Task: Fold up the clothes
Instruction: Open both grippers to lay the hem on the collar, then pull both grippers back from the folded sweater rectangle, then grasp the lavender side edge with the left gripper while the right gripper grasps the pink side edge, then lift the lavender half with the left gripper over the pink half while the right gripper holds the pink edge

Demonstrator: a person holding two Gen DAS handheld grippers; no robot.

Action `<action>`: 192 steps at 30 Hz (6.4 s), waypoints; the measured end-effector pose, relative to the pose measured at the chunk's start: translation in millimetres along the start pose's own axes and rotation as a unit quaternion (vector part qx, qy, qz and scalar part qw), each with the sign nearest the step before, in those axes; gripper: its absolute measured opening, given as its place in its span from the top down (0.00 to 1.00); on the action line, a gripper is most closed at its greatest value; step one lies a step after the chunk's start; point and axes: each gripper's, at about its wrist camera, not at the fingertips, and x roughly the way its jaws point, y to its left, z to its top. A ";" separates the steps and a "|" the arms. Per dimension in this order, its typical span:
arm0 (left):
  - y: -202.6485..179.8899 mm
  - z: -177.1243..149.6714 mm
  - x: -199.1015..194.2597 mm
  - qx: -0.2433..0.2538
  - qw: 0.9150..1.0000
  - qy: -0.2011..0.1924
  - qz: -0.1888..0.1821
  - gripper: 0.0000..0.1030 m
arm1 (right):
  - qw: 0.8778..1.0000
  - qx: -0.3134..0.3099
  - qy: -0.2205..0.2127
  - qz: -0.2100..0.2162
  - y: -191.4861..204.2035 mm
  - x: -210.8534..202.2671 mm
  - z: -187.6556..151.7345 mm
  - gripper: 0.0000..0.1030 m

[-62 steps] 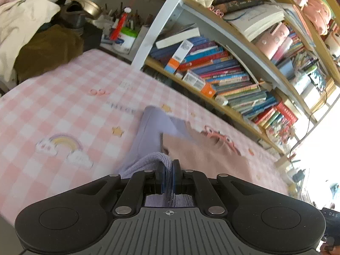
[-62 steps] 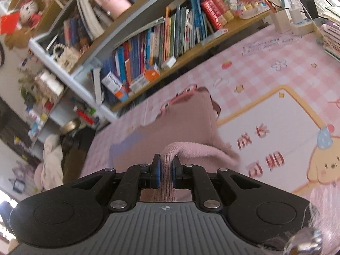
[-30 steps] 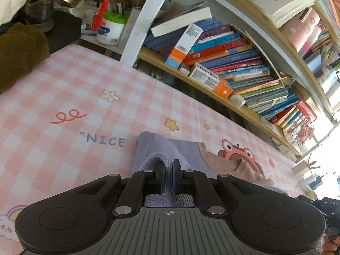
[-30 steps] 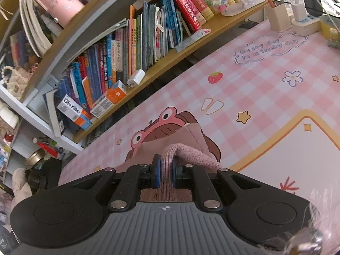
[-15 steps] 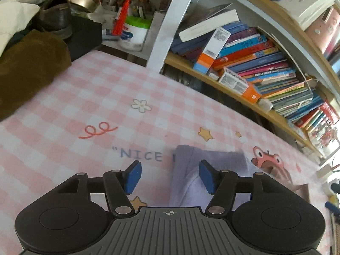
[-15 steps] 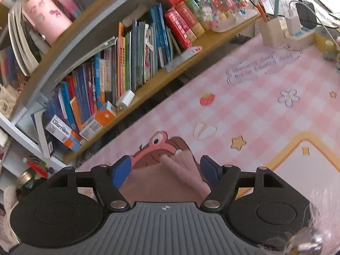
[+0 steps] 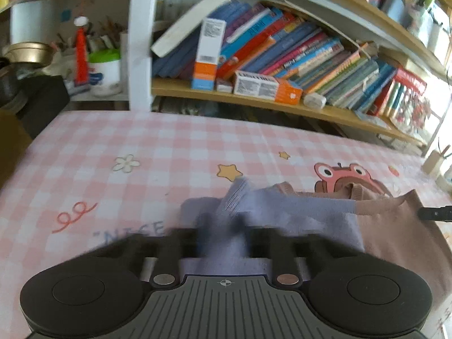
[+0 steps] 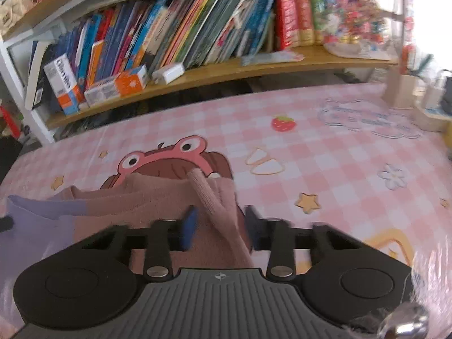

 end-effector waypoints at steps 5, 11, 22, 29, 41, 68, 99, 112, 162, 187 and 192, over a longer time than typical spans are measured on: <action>22.7 4.5 3.2 -0.062 0.998 0.001 0.006 0.96 | 0.997 0.061 -0.025 0.037 -14.9 -8.4 10.6 0.95; 23.3 -0.2 30.2 -0.036 0.998 0.029 0.031 0.94 | 0.998 0.056 0.010 0.000 -16.5 29.9 2.7 0.94; 12.7 1.9 -5.6 -0.008 0.999 -0.001 0.034 0.55 | 0.999 0.011 -0.022 -0.023 -4.6 -5.9 -1.5 0.60; -3.9 -13.5 -40.1 0.002 0.999 -0.007 0.037 0.48 | 0.999 -0.027 -0.036 -0.020 6.4 -40.0 -21.9 0.58; -50.7 -73.8 -103.7 -0.081 0.994 0.011 0.068 0.34 | 0.997 -0.063 -0.021 -0.038 34.5 -102.2 -95.2 0.44; -136.6 -135.3 -174.6 -0.037 0.997 0.010 0.066 0.26 | 0.993 -0.111 -0.028 -0.006 5.8 -185.5 -161.6 0.23; -115.0 -117.8 -133.4 0.000 0.997 0.062 0.038 0.06 | 0.993 -0.107 0.013 -0.037 39.3 -138.6 -152.0 0.03; -86.0 -103.6 -113.5 -0.030 0.996 0.079 0.010 0.05 | 0.994 -0.105 0.027 -0.033 57.0 -115.2 -136.5 0.00; 86.0 -108.7 -63.4 -0.408 0.912 0.005 -0.042 0.88 | 0.993 -0.040 0.058 -0.094 51.1 -55.5 -80.4 0.51; 66.2 -73.8 -66.7 -0.345 0.936 -0.030 -0.064 0.93 | 0.995 -0.045 0.082 -0.027 42.9 -42.4 -81.2 0.65; 35.6 -52.3 -86.5 -0.269 0.960 -0.057 -0.058 0.93 | 0.995 -0.053 0.086 -0.007 37.5 -41.1 -79.2 0.65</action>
